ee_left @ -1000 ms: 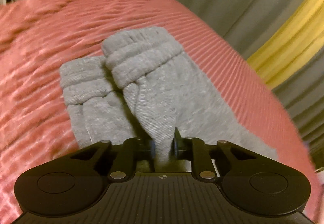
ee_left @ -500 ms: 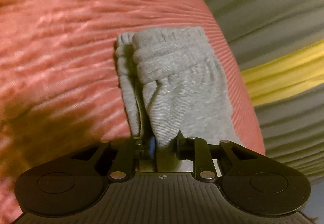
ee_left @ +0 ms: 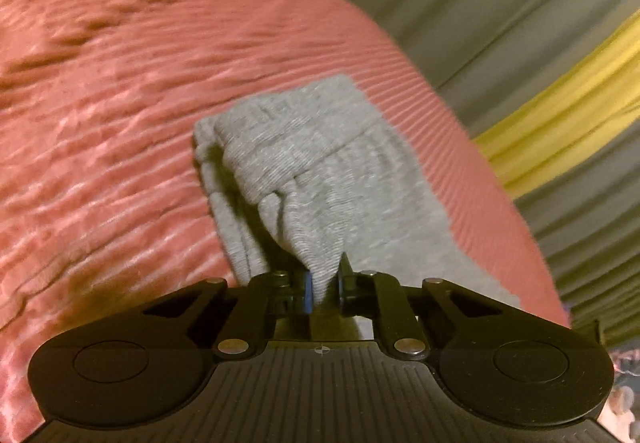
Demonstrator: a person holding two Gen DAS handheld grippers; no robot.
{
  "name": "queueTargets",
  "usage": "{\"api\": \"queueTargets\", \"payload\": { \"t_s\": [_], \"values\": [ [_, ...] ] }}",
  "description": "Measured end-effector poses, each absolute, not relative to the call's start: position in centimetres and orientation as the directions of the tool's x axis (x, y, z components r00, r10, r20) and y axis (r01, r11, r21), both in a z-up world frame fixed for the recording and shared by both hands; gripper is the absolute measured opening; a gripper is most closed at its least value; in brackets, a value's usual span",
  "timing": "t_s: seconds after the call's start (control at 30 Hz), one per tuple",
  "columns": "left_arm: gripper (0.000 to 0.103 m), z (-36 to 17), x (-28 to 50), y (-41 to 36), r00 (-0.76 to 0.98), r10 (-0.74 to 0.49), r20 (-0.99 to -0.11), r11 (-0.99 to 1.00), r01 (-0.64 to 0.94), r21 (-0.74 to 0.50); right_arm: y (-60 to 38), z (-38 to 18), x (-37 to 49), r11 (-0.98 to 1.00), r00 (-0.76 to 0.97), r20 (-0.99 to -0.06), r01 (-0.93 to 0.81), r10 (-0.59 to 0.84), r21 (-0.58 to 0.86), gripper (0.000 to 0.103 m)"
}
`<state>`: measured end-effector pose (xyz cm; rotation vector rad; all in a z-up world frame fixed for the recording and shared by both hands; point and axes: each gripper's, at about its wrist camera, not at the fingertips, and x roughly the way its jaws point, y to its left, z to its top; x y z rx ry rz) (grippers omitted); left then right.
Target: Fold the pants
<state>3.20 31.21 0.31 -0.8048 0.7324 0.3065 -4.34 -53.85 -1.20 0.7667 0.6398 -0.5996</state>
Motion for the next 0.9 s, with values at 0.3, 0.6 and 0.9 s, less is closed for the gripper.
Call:
{"api": "queueTargets", "payload": {
  "t_s": [0.3, 0.6, 0.9],
  "values": [
    [0.075, 2.4, 2.1, 29.2, 0.620, 0.218, -0.754, 0.689, -0.644, -0.331, -54.0, -1.9, -4.1, 0.624, 0.519, -0.779, 0.750, -0.351, 0.219, 0.034],
    [0.093, 4.5, 4.2, 19.2, 0.726, 0.120, -0.677, 0.867, -0.409, -0.286, -50.1, 3.4, -3.7, 0.773, 0.728, -0.581, 0.585, -0.366, 0.247, 0.079],
    [0.089, -1.0, 7.3, 11.2, 0.518, 0.255, -0.816, 0.948, -0.302, 0.104, -51.8, -3.5, -3.9, 0.760, 0.699, -0.712, 0.492, -0.056, 0.423, 0.083]
  ]
}}
